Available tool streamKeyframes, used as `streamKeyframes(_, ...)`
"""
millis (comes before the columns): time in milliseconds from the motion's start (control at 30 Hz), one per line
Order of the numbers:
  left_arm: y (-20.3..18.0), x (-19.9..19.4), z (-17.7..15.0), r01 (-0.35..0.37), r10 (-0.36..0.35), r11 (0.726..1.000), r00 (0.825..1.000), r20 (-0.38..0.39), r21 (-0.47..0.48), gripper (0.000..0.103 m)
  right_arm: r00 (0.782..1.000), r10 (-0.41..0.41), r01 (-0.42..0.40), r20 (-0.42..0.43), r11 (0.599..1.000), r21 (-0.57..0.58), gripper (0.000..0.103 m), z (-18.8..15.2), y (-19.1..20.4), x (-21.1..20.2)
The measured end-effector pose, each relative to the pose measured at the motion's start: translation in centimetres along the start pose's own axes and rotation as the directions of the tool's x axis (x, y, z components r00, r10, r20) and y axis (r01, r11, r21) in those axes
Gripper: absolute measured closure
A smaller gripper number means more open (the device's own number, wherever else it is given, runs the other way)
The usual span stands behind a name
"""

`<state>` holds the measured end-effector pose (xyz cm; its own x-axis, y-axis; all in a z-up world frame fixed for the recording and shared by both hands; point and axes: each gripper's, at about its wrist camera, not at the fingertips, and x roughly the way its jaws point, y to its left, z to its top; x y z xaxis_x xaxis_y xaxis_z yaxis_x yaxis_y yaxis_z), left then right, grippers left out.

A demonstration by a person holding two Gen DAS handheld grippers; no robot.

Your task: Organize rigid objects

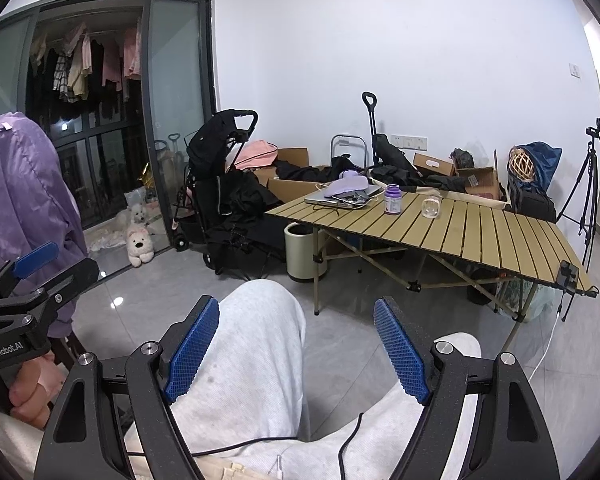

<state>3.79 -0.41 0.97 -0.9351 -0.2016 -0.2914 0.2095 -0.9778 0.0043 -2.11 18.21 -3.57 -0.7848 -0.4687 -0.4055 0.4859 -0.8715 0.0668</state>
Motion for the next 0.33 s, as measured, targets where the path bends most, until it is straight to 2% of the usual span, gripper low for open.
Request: streamKeyframes(333, 0.21, 0.17, -0.02, 0.004, -0.005, 1.000, 1.000, -0.014, -0.007, 0.000, 1.000, 0.003, -0.003, -0.004, 1.000, -0.002, 0.018, 0.00, 0.36, -0.03)
